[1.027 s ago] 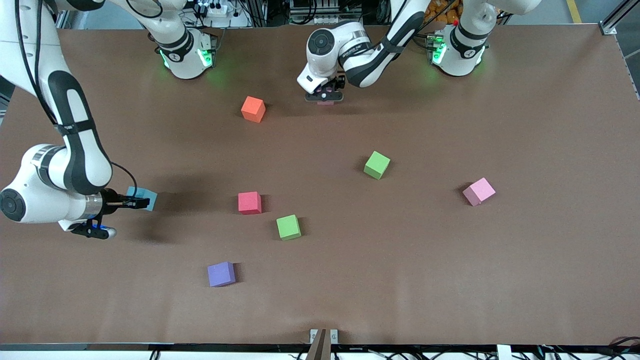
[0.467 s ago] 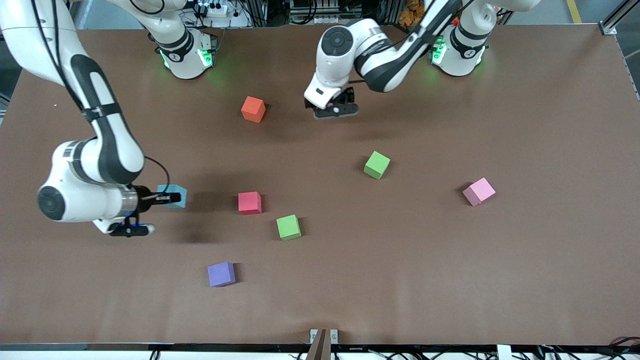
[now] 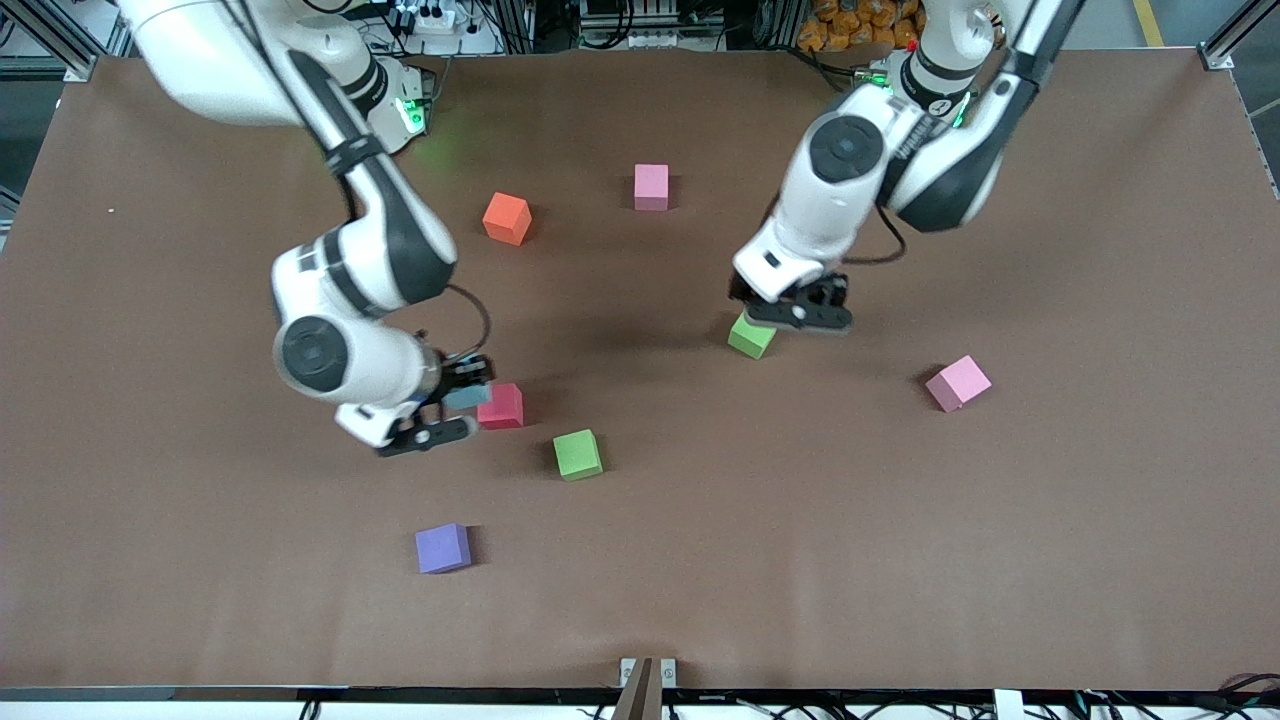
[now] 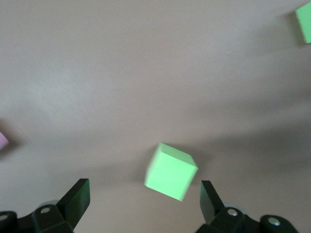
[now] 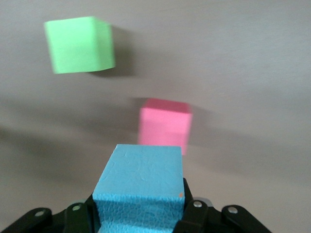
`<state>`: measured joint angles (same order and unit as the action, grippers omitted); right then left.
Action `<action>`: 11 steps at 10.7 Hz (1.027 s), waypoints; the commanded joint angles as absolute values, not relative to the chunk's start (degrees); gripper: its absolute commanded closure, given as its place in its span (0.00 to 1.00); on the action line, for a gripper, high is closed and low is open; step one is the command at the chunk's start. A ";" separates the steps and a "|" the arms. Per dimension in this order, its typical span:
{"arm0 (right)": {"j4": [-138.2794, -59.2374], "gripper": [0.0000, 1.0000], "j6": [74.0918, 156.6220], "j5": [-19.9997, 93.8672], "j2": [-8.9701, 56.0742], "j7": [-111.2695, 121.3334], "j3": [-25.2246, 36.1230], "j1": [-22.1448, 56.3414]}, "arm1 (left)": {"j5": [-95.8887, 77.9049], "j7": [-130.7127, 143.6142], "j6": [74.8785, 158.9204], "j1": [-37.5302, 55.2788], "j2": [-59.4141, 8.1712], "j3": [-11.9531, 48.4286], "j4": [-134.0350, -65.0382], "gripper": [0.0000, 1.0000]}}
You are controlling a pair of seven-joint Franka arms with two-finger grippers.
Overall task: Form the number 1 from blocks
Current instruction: 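Grasp the green cube with the left gripper while the right gripper carries cyan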
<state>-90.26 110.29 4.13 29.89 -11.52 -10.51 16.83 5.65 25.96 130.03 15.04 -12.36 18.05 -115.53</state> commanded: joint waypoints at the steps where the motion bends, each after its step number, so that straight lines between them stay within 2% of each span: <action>1: -90.35 0.94 110.04 2.46 29.97 -19.22 -9.84 24.67 | 7.20 23.83 135.67 16.96 -18.43 17.23 -114.00 0.00; 3: -92.01 0.95 110.21 2.46 30.32 -29.47 -9.84 32.39 | 7.38 18.92 140.69 18.18 -22.83 17.14 -114.52 0.00; 6: -96.40 0.95 115.64 2.99 31.46 -39.70 -9.93 40.49 | 7.56 10.39 141.68 18.37 -24.87 17.14 -115.40 0.00; 9: -101.67 0.96 124.32 3.25 32.60 -45.59 -9.93 44.72 | 7.65 10.02 144.49 18.81 -26.01 17.14 -118.03 0.00; 11: -102.57 0.96 126.74 3.86 33.22 -48.15 -10.11 45.96 | 7.56 9.93 145.19 18.90 -26.54 17.14 -119.79 0.00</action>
